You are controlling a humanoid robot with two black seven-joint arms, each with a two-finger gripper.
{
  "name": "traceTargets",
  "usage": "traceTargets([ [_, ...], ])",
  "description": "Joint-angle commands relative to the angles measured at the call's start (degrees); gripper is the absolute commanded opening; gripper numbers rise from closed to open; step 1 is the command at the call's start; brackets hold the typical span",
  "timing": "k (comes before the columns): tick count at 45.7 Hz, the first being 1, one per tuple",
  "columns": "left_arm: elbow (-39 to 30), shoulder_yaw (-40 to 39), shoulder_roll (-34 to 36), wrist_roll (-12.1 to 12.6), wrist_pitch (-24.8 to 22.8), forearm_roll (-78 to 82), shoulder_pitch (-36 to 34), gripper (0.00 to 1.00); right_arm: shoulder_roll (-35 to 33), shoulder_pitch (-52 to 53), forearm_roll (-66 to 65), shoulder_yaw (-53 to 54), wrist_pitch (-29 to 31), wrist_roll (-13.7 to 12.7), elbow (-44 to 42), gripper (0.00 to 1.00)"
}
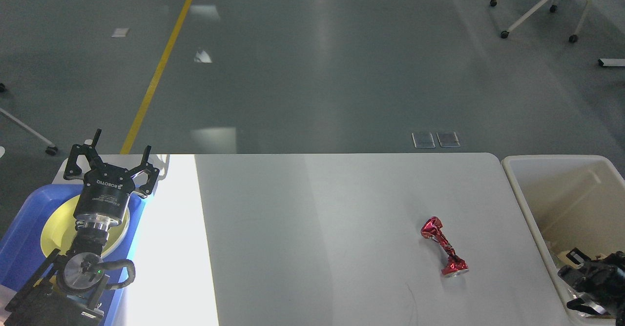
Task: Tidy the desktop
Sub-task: 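Release the paper in the bin and raise the right gripper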
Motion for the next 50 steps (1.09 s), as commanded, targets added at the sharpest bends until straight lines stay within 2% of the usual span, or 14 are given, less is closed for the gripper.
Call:
traceTargets([
  [1,0.0,0.05,0.0,0.0,-0.01,0.0,0.0,0.97,0.19,-0.47,0.02,0.0,0.0,-0.02,0.02,0.0],
  [6,0.0,0.05,0.0,0.0,-0.09,0.0,0.0,0.97,0.46,-0.56,0.02,-0.18,-0.26,-0.02,0.02,0.01],
  [7,0.0,0.05,0.0,0.0,-0.09,0.0,0.0,0.97,0.55,-0.56,0.02,-0.18,-0.44,-0.02,0.02,0.13],
  [11,0.0,0.05,0.0,0.0,-0.01,0.0,0.0,0.97,0.72,-0.56,-0.07,-0.18,-3.15,-0.02,-0.07,0.8],
  [13,0.0,-0.04,0.0,0.0,0.0,0.0,0.0,0.97,0.81,-0.56,0.02,-0.18,-5.44,-0.02,-0.07,1.0],
  [16,0.0,0.05,0.0,0.0,0.0,0.0,0.0,0.97,0.99,-0.65,-0.07,0.0,-6.94,-0.02,0.11,1.0],
  [43,0.0,0.05,0.0,0.0,0.0,0.0,0.0,0.97,0.81,-0.65,-0.25,0.0,-6.86,-0.02,0.63,1.0],
  [50,0.0,-0.04,0.0,0.0,0.0,0.0,0.0,0.97,-1.11,3.12,-0.68,-0.26,-4.75,-0.02,3.26,1.0],
])
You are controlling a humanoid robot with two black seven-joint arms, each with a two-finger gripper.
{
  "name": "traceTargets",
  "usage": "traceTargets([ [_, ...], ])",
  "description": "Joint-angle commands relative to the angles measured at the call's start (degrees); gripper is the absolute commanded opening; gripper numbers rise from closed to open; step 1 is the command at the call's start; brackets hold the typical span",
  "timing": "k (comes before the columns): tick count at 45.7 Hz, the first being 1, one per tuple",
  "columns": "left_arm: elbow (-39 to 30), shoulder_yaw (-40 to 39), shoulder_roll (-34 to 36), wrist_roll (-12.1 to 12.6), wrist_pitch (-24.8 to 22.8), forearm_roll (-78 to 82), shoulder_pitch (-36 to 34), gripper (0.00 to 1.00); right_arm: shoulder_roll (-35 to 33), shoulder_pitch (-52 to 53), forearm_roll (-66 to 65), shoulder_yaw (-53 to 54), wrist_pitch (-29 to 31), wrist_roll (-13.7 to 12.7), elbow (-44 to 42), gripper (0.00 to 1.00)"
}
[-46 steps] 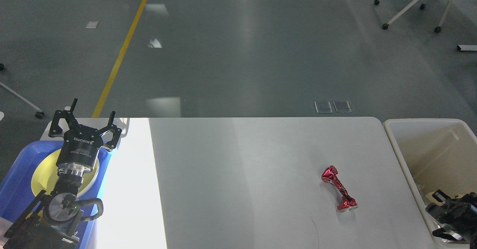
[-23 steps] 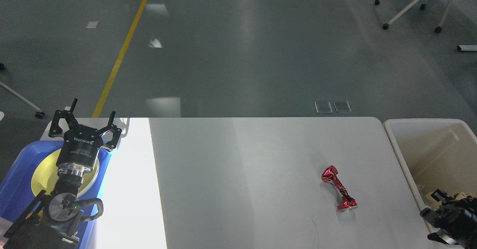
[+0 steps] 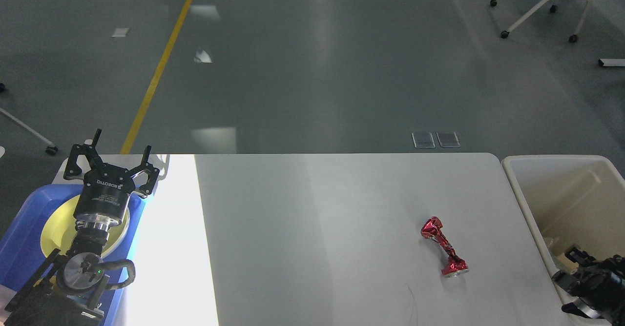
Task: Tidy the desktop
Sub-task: 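Release the paper in the bin and raise the right gripper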
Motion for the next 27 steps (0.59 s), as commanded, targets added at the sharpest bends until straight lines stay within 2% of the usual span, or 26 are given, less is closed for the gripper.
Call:
traceTargets([
  [1,0.0,-0.06,0.0,0.0,0.03,0.0,0.0,0.97,-2.85,4.27,-1.02,-0.47,2.64,0.1,2.97,1.0],
  [13,0.0,-0.06,0.0,0.09,0.03,0.0,0.0,0.97,-16.47,25.18,-21.75,-1.0,14.5,0.02,26.6,1.0],
  [15,0.0,-0.06,0.0,0.09,0.03,0.0,0.0,0.97,-18.85,30.72,-25.36,-1.26,18.54,-0.16,32.23,1.0],
  [20,0.0,0.03,0.09,0.09,0.03,0.0,0.0,0.97,-19.91,39.6,-27.04,-3.89,27.5,-0.34,37.34,1.0],
  [27,0.0,-0.06,0.0,0.09,0.03,0.0,0.0,0.97,-17.1,54.18,-26.33,-11.1,41.3,-0.34,42.26,1.0],
])
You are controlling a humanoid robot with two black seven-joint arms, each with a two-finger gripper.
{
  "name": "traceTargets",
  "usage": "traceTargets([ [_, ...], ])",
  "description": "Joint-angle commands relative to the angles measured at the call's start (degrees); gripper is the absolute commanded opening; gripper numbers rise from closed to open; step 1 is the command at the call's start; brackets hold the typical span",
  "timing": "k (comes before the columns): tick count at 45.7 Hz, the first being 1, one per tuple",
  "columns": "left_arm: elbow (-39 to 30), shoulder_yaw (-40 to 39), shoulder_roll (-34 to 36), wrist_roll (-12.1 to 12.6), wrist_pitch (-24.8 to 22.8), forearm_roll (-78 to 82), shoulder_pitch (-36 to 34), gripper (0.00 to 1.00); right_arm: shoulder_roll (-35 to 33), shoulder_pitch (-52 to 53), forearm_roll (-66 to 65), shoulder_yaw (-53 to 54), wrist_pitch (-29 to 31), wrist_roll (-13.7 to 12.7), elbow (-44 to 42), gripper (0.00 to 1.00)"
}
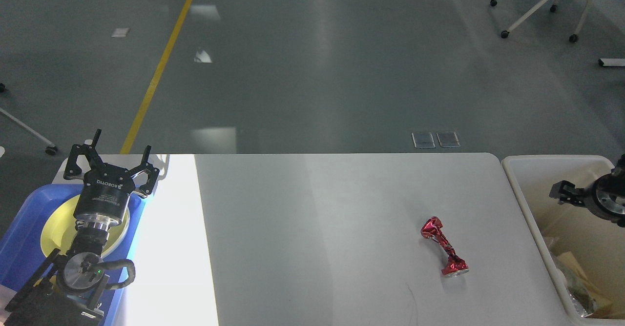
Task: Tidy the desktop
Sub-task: 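Release the paper in the bin and raise the right gripper, then move the right gripper to the red foil wrapper and lower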
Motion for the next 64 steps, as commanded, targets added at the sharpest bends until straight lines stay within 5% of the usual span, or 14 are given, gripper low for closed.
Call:
traceTargets([
  [1,0.0,0.0,-0.01,-0.01,0.03,0.0,0.0,0.97,2.44,12.33,0.44,-5.67,10.71,0.02,5.04,1.0],
  [8,0.0,0.0,-0.01,-0.01,0.03,0.0,0.0,0.97,4.38,26.84,2.72,-12.26,17.75,-0.15,14.35,1.0],
  [31,0.0,0.09,-0.01,-0.1,0.03,0.0,0.0,0.97,18.35,58.4,15.82,-20.36,21.89,-0.33,42.74,1.0],
  [54,0.0,0.09,-0.01,-0.01,0.03,0.0,0.0,0.97,20.03,60.25,16.52,-19.65,21.01,0.11,45.39,0.98],
  [59,0.0,0.09,-0.01,-0.01,0.03,0.0,0.0,0.97,19.94,57.62,16.61,-18.6,20.57,2.3,44.78,0.94],
  [64,0.0,0.0,-0.01,-0.01,0.03,0.0,0.0,0.97,20.29,54.89,15.29,-18.16,20.22,10.73,44.42,0.93],
])
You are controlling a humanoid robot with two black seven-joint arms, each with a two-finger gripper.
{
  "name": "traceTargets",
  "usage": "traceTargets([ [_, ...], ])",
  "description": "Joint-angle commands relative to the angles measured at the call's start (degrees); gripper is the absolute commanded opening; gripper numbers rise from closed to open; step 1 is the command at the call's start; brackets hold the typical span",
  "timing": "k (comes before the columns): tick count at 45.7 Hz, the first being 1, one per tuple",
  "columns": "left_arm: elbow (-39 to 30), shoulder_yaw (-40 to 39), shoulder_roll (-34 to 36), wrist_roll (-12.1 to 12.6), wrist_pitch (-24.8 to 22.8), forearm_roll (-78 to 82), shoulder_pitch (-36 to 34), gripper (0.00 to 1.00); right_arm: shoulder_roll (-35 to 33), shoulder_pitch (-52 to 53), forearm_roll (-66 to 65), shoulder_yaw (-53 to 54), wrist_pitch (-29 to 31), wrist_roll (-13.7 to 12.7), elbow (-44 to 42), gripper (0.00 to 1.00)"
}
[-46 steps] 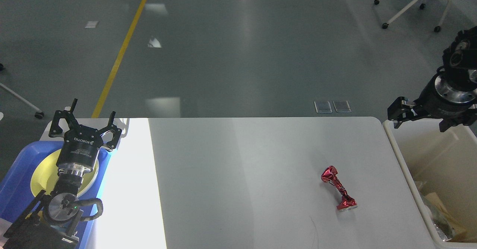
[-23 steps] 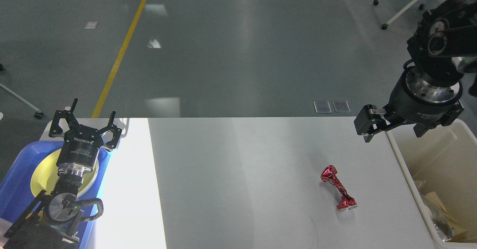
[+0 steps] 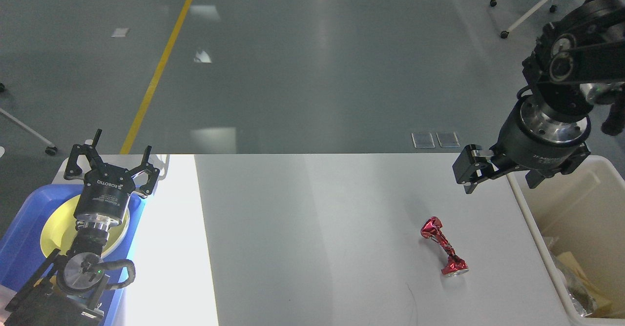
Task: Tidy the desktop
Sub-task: 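Move the right gripper to the red foil wrapper and lower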
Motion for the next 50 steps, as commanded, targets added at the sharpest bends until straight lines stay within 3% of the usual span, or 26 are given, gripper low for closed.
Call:
traceTargets([
  [1,0.0,-0.06,0.0,-0.01,0.0,0.0,0.0,0.97,0.33,-2.57,-1.3,0.39,-0.35,8.84,-0.62,0.93],
  [4,0.0,0.02,0.0,-0.01,0.0,0.0,0.0,0.97,0.33,-3.01,-2.27,0.39,-1.05,10.79,-0.71,0.93],
  [18,0.0,0.02,0.0,-0.01,0.0,0.0,0.0,0.97,0.41,-12.4,-3.06,0.04,-7.46,10.44,-5.89,0.93],
  [28,0.0,0.02,0.0,-0.01,-0.09,0.0,0.0,0.97,2.26,-24.97,-7.71,0.21,-21.17,10.53,-8.52,0.91],
  [35,0.0,-0.06,0.0,-0.01,-0.09,0.0,0.0,0.97,2.61,-38.33,-15.8,0.56,-29.53,10.53,-15.46,0.91],
  [50,0.0,-0.06,0.09,-0.01,-0.09,0.0,0.0,0.97,7.0,-55.48,-15.99,1.0,-31.03,10.53,-31.47,0.93],
])
